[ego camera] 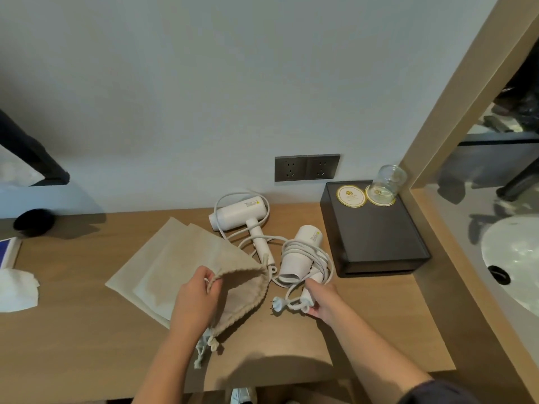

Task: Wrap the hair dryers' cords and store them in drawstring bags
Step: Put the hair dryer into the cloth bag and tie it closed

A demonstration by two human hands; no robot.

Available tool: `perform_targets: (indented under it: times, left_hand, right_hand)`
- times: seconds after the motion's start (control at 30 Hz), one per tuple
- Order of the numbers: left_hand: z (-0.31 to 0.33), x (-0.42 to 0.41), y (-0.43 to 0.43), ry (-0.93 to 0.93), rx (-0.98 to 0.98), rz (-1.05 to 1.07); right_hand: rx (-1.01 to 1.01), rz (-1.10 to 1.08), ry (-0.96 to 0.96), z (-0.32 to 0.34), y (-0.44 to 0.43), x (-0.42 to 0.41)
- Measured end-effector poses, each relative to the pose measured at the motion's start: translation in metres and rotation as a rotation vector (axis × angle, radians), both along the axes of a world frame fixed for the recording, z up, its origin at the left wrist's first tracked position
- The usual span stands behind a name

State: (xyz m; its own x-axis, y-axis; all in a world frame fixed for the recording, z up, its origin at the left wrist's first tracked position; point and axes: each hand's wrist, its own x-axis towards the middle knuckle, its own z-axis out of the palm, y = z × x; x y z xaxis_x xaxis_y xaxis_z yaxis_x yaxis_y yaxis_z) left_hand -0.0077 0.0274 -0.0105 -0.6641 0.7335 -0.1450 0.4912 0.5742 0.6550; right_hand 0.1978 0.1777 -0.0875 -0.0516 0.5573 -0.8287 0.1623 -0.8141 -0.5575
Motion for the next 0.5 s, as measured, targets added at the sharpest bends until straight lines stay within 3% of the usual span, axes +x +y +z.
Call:
perform_targets:
  times: [0.27, 0.5]
  left_hand:
    - [-0.003, 0.001, 0.001, 0.024, -0.021, -0.014]
    - [-0.001, 0.001, 0.007, 0.074, -0.058, -0.042]
  right_hand:
    - [0.163, 0.026, -0.106, 0.013, 0.001, 0.008]
    - [0.264, 0.216, -0.044, 0.043, -0.005, 0.026]
